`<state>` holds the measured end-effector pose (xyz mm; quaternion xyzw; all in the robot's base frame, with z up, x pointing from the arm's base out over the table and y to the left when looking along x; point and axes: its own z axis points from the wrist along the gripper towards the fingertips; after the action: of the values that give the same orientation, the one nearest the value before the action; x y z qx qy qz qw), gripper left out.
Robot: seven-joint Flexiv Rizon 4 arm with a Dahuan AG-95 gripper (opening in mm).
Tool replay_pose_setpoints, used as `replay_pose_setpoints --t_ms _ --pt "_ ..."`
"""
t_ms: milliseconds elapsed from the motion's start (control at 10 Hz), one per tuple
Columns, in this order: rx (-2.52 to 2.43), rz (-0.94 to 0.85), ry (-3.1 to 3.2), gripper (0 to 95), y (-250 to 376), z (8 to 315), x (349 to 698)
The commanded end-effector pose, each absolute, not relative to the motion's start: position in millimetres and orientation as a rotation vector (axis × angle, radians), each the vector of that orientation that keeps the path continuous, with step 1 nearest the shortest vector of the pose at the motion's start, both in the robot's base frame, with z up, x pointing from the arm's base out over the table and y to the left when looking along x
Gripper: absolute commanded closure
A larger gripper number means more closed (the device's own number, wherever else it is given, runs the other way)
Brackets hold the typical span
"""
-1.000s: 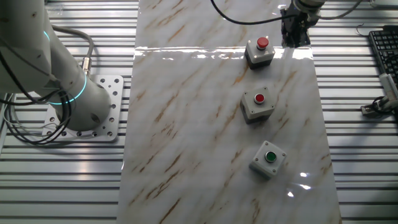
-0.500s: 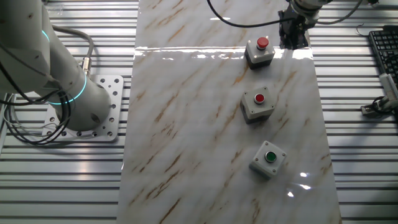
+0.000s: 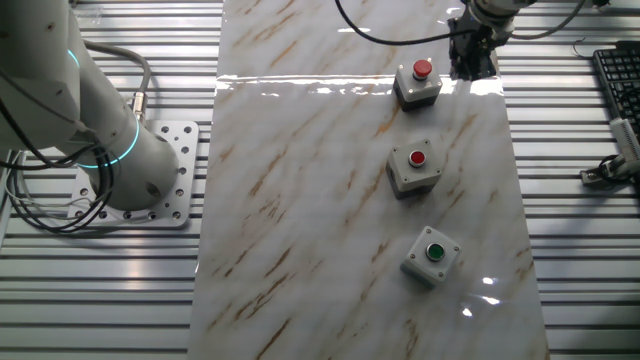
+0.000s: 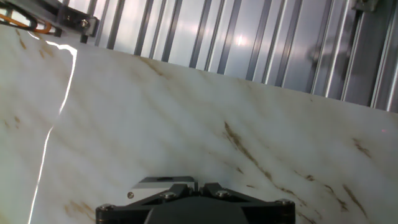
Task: Press three buttons from left to right in sequence
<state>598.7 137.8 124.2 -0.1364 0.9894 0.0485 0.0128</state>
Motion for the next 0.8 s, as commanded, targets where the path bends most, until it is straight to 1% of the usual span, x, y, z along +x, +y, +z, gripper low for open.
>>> replay_pose_setpoints --t_ms 100,400,800 --pt "-0.429 0.158 3.075 95.0 136.2 121.6 596.7" --pt "-0.409 0.158 3.075 95.0 134.3 119.6 594.6" --pt "-0.448 0.098 3.083 95.0 133.6 119.0 593.7"
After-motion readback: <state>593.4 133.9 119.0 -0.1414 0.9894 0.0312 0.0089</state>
